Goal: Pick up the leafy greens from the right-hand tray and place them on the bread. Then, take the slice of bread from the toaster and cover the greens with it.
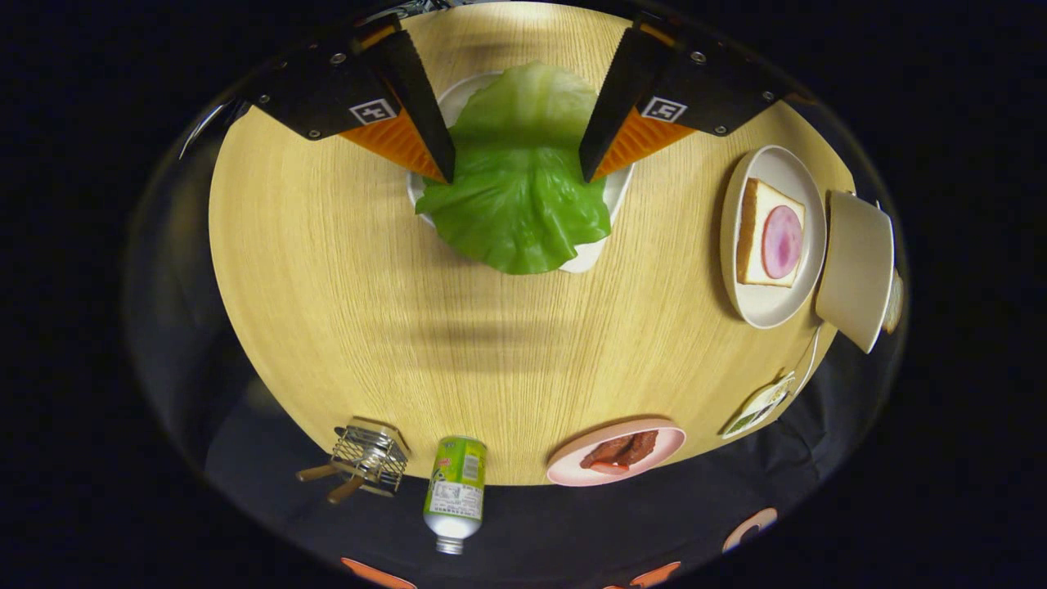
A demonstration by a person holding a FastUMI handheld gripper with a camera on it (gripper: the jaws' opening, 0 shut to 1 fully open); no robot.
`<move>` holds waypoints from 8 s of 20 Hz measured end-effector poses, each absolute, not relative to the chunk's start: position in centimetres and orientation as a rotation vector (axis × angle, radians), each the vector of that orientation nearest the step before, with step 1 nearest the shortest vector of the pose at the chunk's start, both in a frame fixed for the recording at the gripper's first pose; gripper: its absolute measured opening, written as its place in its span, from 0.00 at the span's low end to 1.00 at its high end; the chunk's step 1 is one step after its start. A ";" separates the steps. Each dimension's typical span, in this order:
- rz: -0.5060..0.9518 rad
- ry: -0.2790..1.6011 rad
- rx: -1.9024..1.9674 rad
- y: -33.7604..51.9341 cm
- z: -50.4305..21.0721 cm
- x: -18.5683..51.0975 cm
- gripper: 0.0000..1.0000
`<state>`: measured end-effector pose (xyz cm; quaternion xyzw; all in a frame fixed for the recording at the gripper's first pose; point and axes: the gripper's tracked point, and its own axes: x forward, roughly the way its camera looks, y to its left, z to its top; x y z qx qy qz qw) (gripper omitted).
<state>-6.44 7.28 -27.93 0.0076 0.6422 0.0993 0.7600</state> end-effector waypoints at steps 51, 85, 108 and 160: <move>0.770 1.179 0.062 31.3 -17.4 -5.2 0.04; 0.667 1.126 -0.154 31.6 -18.5 -4.9 0.63; 0.712 1.068 -0.119 34.9 -15.0 -5.1 0.77; 0.994 0.979 0.164 49.7 5.5 -6.1 0.08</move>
